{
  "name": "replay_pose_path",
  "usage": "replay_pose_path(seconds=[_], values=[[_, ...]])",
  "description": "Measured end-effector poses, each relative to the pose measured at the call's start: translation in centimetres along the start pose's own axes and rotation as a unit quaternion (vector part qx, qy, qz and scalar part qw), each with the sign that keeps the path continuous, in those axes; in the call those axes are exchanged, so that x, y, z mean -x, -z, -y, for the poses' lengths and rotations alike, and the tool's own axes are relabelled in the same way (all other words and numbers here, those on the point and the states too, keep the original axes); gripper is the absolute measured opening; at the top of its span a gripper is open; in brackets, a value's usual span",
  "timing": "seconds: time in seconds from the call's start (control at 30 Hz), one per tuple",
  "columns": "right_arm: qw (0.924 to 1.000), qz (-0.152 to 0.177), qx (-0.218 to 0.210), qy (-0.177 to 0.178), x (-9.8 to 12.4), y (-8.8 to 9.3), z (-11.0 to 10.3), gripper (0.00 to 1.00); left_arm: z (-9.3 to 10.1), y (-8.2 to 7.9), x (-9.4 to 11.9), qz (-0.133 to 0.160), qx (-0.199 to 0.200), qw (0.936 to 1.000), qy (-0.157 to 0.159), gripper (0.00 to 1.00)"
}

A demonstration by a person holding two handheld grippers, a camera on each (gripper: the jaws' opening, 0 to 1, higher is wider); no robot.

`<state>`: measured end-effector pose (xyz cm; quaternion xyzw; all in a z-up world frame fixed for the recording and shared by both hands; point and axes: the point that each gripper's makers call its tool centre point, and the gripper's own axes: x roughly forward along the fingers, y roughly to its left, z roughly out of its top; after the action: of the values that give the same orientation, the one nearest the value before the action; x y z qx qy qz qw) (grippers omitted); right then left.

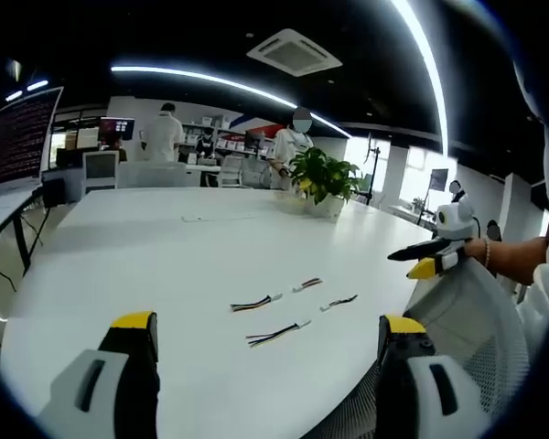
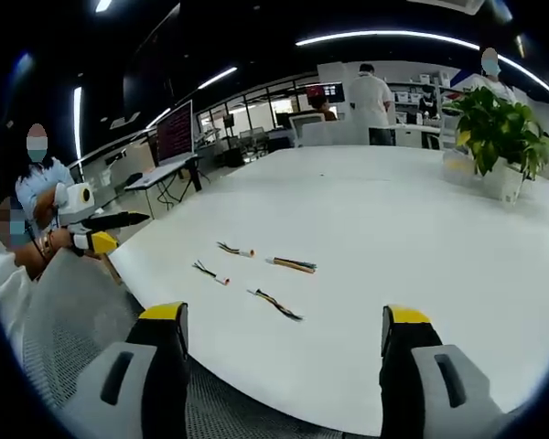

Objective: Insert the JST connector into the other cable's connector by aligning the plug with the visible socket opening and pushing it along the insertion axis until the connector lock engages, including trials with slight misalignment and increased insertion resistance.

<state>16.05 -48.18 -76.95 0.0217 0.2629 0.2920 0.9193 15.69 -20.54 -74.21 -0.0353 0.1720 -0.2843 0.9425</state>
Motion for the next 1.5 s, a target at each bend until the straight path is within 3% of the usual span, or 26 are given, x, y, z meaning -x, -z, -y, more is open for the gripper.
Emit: replay_pose_path(seconds=[0.57,0.83,0.9,1.0,1.1,1.17,1.5], values=[[0.9999,-0.005,-0.005,-0.007,-0.08,0.28,-0.03,0.85,-0.41,-0.11,0.04,0.005,0.011,0.9999,-0.005,0.99],[0.9999,-0.010,0.000,-0.008,-0.12,0.44,0.08,0.86,-0.21,0.18,-0.06,-0.004,0.015,0.9999,0.001,0.99],[0.9999,-0.009,-0.001,-0.009,-0.11,0.43,0.04,0.85,0.06,0.54,-0.12,-0.018,0.027,0.9995,0.007,1.00],[0.9999,-0.010,-0.002,-0.009,-0.09,0.44,-0.04,0.85,-0.48,0.15,-0.03,-0.007,0.006,0.9999,-0.007,1.00],[0.9998,-0.013,-0.002,-0.013,-0.14,0.53,-0.22,0.85,-0.16,0.26,-0.08,-0.009,0.022,0.9997,0.002,1.00],[0.9998,-0.013,-0.002,-0.013,-0.15,0.52,-0.22,0.85,-0.37,0.59,-0.11,-0.019,0.016,0.9997,-0.003,1.00],[0.9999,-0.009,-0.006,-0.013,-0.16,0.42,-0.07,0.85,-0.30,0.37,-0.20,-0.013,0.016,0.9998,-0.002,1.00]])
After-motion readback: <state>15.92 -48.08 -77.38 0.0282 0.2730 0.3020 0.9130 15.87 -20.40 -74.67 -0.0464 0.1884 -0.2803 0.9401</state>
